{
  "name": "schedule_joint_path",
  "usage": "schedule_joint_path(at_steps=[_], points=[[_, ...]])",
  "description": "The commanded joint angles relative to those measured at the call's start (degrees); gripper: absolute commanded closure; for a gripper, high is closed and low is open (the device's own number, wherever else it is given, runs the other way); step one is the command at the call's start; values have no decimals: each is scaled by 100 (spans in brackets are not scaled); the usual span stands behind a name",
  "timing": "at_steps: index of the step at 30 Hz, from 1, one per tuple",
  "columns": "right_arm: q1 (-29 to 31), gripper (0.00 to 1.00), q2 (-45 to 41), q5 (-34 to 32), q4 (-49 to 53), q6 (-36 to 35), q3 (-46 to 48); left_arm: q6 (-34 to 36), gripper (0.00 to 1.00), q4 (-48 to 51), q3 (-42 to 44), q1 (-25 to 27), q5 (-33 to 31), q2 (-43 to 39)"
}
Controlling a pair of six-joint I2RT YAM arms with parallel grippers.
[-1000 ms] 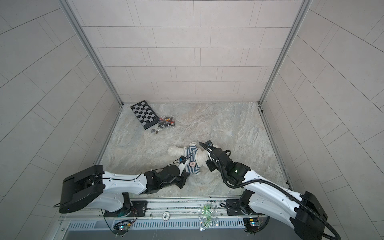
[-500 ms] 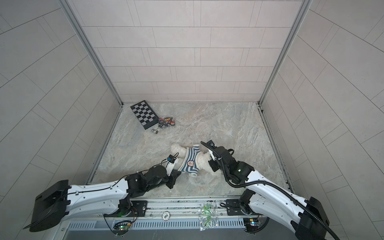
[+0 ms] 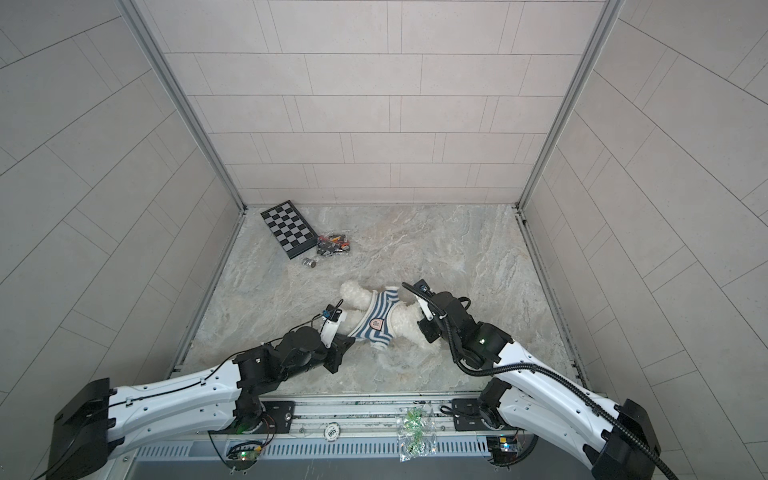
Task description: Dress the teddy bear
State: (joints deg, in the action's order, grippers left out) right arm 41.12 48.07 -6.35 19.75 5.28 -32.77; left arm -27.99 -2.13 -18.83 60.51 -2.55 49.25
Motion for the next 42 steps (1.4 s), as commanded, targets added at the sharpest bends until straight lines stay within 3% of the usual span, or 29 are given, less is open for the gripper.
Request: schedule_joint_path(at_steps=[1,14,23,42], points=[[-157,100,-163,-465,186,-119,-67,78,100,583,127,-83,-207,-67],[-157,100,-139,839,-574,178,61,83,100,-310,-34,37,205,513],[-157,100,-346,765,-563,180,206,-266,100,-231,-22,-126,126,862],[-411,100,-436,692,-261,37,131,-548,100,561,301,-657,-356,61]])
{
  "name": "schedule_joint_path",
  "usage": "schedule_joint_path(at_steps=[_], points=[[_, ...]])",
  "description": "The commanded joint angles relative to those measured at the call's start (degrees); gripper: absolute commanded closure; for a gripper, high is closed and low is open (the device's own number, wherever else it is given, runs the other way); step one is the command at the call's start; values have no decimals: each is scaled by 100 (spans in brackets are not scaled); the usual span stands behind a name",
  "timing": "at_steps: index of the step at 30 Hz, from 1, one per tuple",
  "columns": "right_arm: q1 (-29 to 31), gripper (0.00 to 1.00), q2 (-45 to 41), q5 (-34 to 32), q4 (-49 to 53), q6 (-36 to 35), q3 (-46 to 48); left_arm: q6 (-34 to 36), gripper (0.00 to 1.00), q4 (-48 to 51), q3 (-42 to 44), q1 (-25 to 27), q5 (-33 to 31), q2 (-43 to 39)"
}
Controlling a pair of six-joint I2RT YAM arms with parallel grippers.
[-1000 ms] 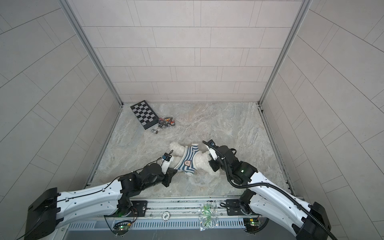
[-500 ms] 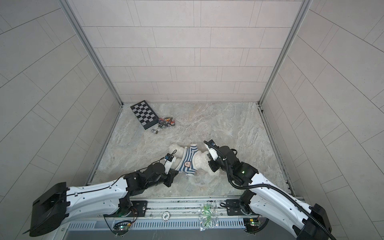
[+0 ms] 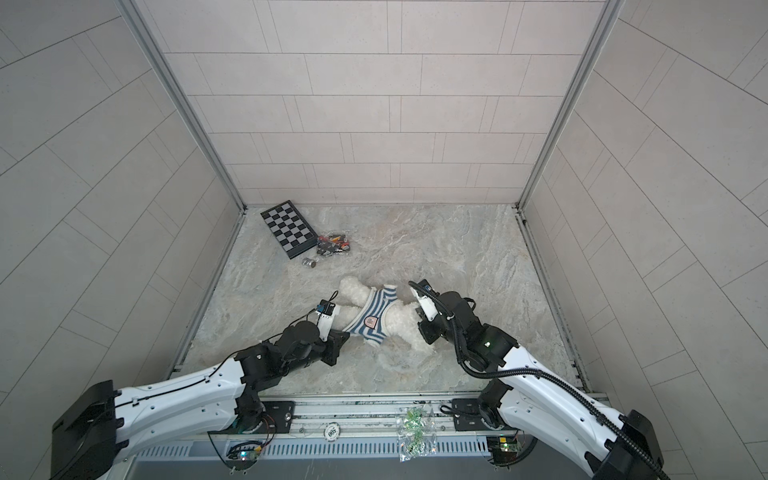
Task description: Dress the teddy bear
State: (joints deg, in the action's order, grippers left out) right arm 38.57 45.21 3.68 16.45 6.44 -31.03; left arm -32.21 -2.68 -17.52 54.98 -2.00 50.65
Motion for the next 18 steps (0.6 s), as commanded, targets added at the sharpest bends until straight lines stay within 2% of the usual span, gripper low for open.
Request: schedule_joint_path(at_steps=[1,8,13,18], points=[[-172,100,-146,-290,68,-77,-53,-136,100,621,171,-119,-415,-104],[-173,100,16,45,-203,-51,-33,94,100,-212,47,-35,539,185],[-174,100,302,490,-746,139,86,142,100,-404,-251,290,656,792],[-156,100,591,721,-1041,52,130,-70,100,-775,-227,351,833,1218]])
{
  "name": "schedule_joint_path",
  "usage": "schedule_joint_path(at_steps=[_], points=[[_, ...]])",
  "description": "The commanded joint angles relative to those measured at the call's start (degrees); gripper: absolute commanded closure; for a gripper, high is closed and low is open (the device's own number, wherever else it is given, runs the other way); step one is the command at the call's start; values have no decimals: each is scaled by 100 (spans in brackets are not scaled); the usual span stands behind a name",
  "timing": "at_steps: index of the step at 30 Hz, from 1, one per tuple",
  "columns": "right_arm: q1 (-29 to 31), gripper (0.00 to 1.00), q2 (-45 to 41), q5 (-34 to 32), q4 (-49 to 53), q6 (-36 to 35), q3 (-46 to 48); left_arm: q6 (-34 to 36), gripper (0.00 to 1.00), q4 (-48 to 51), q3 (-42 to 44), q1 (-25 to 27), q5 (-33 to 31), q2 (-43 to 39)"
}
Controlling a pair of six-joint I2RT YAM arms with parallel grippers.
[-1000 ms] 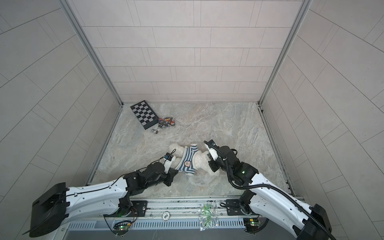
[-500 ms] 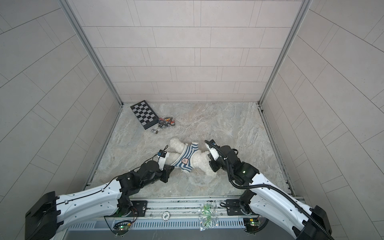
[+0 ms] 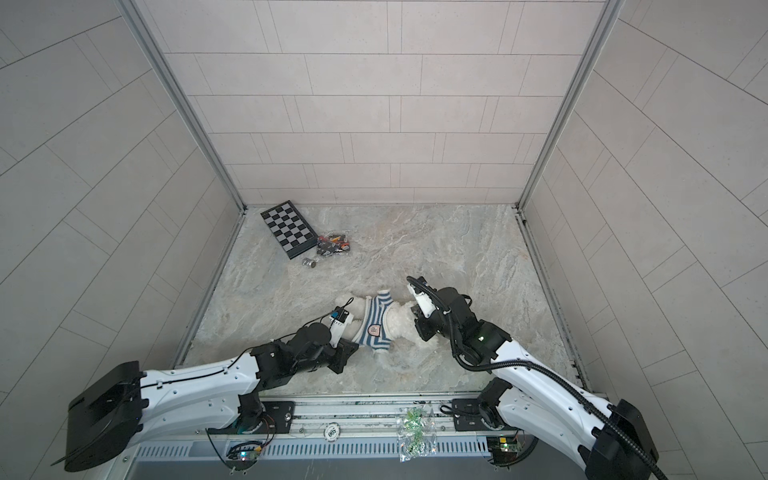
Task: Dress the teddy bear
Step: 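Release the bear and garment and lift both grippers away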
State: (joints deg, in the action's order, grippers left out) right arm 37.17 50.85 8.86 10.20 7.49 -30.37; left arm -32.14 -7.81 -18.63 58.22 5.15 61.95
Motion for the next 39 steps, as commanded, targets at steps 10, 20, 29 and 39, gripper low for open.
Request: schedule_joint_path(at_steps=[10,20,29,39], points=[[71,100,101,617,-467,-864,119,611,61,1063,-624,-441,668,-739],[339,100,17,835,-542,-1636,-7,982,60,1976,-1213,-1723,444,-904],[388,100,639,797,-470,-1768,-478,868,60,1828,-1318,-2484,371,37],[296,99,1816,538,-677,-1772,-1214,500,66,1392,-586,-2469,598,41]])
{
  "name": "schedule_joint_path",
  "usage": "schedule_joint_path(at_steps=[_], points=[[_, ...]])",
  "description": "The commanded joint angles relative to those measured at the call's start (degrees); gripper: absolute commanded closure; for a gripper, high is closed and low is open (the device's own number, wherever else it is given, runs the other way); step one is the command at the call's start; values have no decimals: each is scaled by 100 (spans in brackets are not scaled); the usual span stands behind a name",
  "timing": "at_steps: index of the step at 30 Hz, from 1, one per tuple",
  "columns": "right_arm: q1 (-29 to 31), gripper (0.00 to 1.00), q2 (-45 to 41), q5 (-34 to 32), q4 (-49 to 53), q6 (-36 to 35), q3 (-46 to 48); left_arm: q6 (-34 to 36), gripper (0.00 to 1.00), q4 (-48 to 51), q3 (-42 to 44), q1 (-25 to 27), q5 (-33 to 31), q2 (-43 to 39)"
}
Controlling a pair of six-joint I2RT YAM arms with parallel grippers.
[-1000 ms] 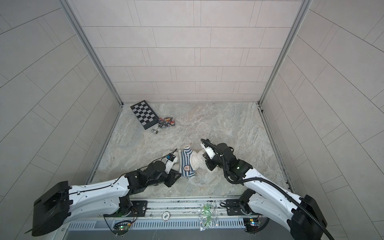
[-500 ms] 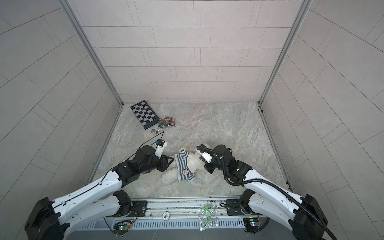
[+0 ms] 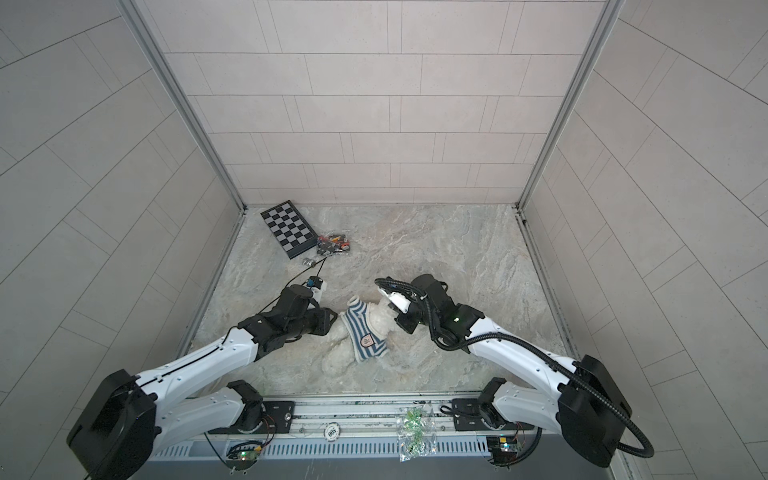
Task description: Dress the teddy bear
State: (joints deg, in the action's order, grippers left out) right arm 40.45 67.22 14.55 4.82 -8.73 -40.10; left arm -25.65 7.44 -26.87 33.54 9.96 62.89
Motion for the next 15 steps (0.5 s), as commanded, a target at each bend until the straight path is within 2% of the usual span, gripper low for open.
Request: schedule_joint_path(at_steps=[1,5,9,13,15], points=[[-69,98,331,-35,-158,-155,-343,-199,67,-183,323,16,173,-73],[-160,97,973,-29,-252,-163,-722,-486,70,-383,564,228,328,-225],[-160,95,1571,-52,-330,-121,-1094,-1046,71,-949,847,676,361,-402],[-160,87,1749,-5,-341,40,-1323,-1737,70,-2022,1187,1216,225,-526],[-155,81,1687,-51,-273,113,-1390,-1869,70,-2320,1187,1434,158,-438]])
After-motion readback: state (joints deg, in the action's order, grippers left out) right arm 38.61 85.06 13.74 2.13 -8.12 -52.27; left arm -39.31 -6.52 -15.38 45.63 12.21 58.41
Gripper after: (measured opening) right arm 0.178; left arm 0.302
